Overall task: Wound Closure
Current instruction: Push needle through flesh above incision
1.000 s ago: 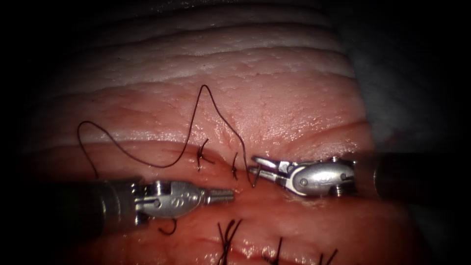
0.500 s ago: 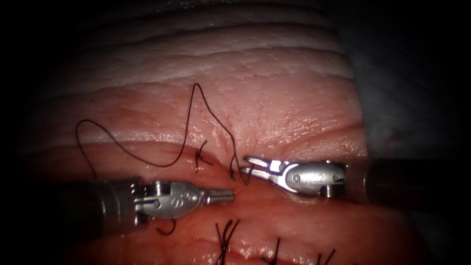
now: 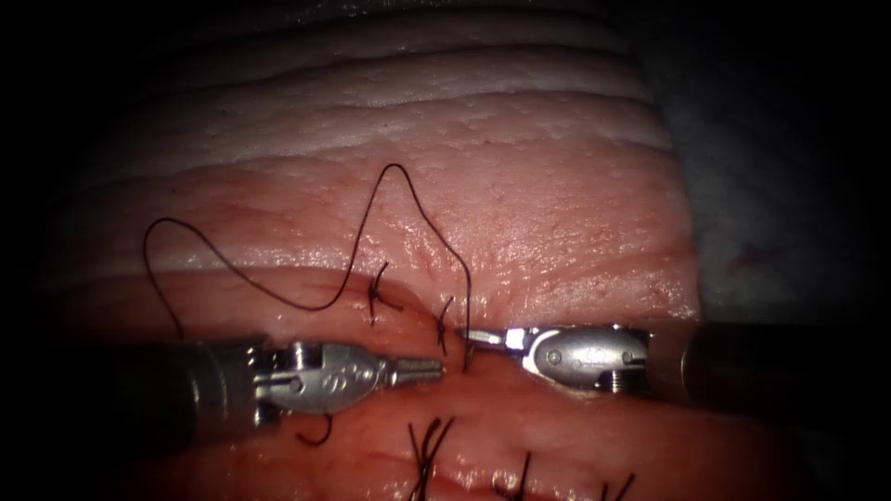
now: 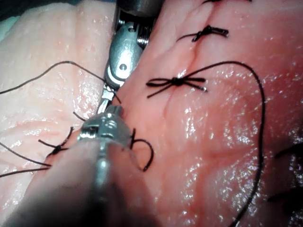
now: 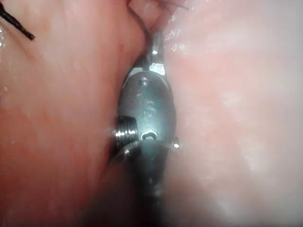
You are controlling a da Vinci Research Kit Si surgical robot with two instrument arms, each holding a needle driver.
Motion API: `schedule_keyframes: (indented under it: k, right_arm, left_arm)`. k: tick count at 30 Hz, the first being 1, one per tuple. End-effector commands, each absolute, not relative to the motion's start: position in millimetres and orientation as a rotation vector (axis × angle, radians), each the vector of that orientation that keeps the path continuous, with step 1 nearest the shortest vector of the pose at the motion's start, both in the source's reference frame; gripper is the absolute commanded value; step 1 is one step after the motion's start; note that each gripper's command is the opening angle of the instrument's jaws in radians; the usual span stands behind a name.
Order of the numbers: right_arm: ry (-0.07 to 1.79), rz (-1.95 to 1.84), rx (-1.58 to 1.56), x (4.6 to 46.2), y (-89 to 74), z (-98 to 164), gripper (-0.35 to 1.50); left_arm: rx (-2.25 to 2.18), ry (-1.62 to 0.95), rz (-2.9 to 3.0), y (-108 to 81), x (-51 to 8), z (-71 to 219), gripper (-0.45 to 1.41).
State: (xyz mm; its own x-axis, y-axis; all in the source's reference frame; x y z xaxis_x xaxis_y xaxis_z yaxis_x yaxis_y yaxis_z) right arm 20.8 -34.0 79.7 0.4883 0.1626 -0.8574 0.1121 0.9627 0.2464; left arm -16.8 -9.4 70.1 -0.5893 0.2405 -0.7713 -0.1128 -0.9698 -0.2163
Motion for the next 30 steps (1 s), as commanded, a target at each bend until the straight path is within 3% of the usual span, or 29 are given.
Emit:
schedule_keyframes:
  k: [1, 16, 30]
  right_arm:
    - [1.063, 0.042, 0.287, 21.5, -34.5, 80, -0.35]
    - [1.268, 0.338, 0.063, 21.3, -21.9, 73, -0.35]
    - [1.231, 0.365, -0.15, 21.5, -18.7, 70, -0.35]
  left_arm:
    - [-1.309, -0.214, 2.627, -9.5, -17.4, 71, -0.37]
    - [-1.3, -0.219, 2.621, -9.2, -19.0, 71, -0.35]
    - [-1.293, -0.235, 2.61, -8.6, -21.2, 70, -0.32]
